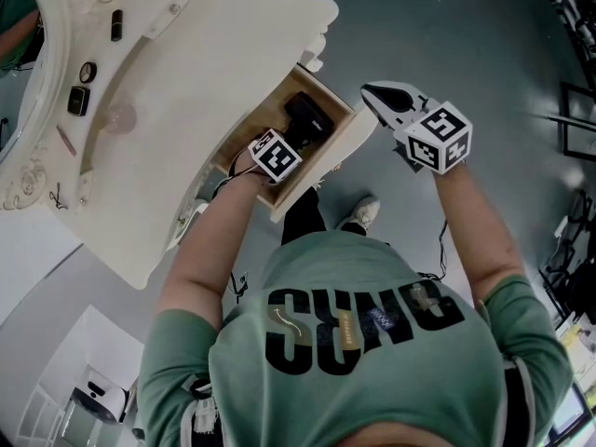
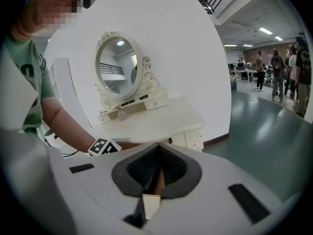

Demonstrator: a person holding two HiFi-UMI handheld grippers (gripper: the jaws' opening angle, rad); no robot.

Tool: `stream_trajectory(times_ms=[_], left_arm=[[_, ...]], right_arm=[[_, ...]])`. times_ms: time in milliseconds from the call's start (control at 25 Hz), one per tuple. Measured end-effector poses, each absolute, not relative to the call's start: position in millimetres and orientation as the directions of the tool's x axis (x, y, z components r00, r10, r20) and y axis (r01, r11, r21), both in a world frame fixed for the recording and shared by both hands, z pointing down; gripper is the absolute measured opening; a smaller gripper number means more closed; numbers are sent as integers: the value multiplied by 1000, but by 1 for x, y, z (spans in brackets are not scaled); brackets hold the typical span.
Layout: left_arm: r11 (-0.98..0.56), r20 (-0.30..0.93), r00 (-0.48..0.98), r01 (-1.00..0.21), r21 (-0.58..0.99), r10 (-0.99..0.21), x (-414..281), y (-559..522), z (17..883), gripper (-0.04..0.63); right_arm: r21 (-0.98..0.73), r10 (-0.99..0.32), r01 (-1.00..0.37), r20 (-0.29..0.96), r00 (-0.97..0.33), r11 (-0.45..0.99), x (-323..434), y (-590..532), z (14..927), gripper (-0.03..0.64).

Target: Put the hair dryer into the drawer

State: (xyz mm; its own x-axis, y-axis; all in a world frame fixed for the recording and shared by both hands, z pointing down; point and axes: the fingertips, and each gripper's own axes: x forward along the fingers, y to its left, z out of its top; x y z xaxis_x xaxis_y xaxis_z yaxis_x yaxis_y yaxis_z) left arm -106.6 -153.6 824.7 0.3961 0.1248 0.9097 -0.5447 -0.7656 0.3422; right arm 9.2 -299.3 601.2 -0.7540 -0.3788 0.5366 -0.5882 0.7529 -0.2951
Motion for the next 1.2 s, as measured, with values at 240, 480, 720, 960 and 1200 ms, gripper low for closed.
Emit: stream_trajectory(times_ms=[240,480,720,960,1200], left_arm=[[-767,918,382,-555,321,108,-107,-153,829,262],[-736,904,418,-583,343,90,-107,-151,819,308],[-725,898,440,-617,307,6,-115,-152,788,311],[-734,887,433,-653,187,-159,-123,-165,728,311],[-773,787,552,-614,160,-276,-80,-182,626,310]], right_arm=[[-296,-383,-591,535,-754,750,11,-294,599,-6],[-290,-394,-597,529,-752,748,16,-289,589,-6],[-273,-425,-613,515,-744,742,29,-282,568,-6],[-257,-475,-643,492,-730,722,56,-267,538,-6],[-233,-551,-691,455,-700,684,105,-241,495,-6]])
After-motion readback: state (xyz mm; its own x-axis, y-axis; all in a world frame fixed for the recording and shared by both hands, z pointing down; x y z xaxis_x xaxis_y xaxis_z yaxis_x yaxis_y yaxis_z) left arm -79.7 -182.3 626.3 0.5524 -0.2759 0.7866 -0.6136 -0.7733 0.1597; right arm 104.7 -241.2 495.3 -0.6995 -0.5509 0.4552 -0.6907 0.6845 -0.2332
